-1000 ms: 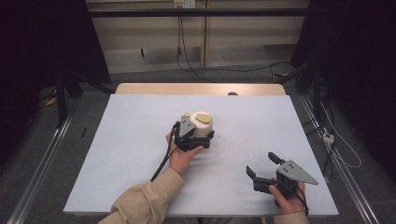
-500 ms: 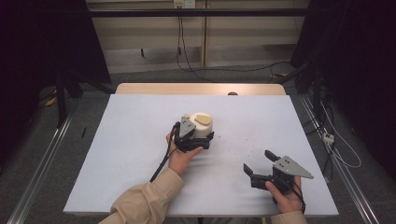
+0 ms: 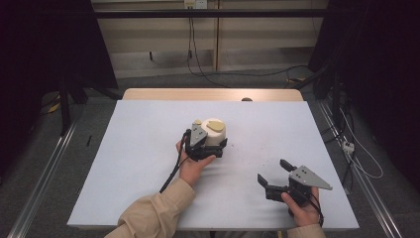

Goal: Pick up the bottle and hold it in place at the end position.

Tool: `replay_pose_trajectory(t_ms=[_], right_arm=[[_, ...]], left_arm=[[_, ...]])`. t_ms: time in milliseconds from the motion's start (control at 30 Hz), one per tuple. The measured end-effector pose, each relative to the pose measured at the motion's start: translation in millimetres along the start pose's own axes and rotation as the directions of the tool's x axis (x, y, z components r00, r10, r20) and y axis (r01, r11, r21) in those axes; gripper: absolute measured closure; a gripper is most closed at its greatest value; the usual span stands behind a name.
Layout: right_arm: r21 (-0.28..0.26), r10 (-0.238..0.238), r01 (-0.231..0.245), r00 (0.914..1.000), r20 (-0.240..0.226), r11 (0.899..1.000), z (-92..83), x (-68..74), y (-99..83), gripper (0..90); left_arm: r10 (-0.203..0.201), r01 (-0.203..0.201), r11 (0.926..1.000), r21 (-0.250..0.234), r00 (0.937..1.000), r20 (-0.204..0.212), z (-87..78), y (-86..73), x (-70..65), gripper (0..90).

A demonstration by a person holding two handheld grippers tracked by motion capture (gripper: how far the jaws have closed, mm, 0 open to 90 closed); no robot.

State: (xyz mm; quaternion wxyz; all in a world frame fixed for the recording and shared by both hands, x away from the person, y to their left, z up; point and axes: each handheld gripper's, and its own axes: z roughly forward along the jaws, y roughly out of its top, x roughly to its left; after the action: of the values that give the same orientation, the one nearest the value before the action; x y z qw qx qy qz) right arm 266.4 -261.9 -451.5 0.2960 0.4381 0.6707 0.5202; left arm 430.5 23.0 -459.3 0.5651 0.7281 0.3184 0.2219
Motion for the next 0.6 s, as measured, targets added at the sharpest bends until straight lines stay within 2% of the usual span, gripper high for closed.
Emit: replay_pose_trajectory(t_ms=[233, 467, 600], right_arm=[[-0.003, 0.001, -0.001, 1.0000, -0.003, 1.000, 0.4, 0.3, 0.2, 4.5], [-0.002, 0.001, -0.001, 1.0000, -0.006, 1.000, 0.3, 0.0, -0.5, 4.5], [-0.002, 0.002, -0.002, 1.0000, -0.006, 1.000, 0.5, 0.2, -0.8, 4.5]], left_arm=[[-0.013, 0.013, 0.9999, 0.008, 0.9999, 0.002, 3.5, 1.5, 1.2, 5.2], [0.030, -0.030, 0.9992, 0.027, 0.9994, 0.014, 8.3, 2.1, -4.2, 5.2], [0.009, -0.010, 0.9995, 0.029, 0.9997, 0.022, 8.1, 1.7, -2.3, 5.1]])
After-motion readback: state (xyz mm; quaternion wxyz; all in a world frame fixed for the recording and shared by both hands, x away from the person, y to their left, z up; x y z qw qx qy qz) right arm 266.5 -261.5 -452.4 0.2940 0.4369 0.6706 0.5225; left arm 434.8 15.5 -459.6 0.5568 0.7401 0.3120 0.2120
